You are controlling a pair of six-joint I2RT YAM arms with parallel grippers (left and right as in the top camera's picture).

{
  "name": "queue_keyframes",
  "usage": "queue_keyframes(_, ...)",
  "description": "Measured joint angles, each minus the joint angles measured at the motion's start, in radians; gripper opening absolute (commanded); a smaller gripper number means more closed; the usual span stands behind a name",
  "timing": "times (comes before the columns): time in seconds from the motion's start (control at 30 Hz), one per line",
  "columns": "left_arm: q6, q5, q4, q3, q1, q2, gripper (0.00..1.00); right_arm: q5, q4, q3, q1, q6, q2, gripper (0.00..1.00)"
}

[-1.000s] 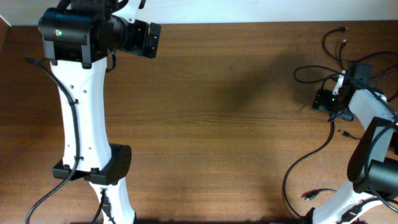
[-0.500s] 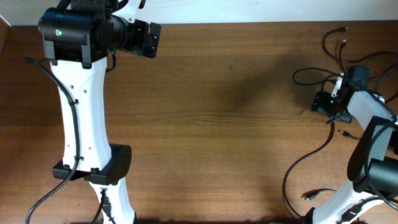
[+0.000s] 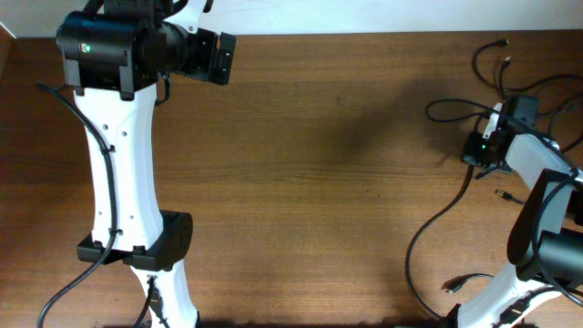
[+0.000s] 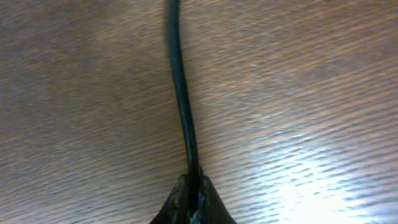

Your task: Untangle cables

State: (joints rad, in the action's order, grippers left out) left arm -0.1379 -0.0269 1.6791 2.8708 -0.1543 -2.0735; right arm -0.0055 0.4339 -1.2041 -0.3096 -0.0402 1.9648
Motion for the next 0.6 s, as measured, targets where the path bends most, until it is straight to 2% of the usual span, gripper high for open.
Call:
queue_keyframes(0.17, 0.000, 0.000, -0.014, 0.000, 0.000, 0.000, 0.99, -0.009, 0.060, -0.079, 0.043, 0.007, 0.012, 0.04)
queue_keyframes(0.37, 0.000, 0.000, -0.010, 0.000, 0.000, 0.000, 0.99, -0.027, 0.250, -0.347, 0.074, 0.031, 0.019, 0.04)
queue_keyframes(0.6, 0.000, 0.000, 0.000, 0.000, 0.000, 0.000, 0.99, -0.037, 0.315, -0.539, 0.097, 0.040, 0.019, 0.04)
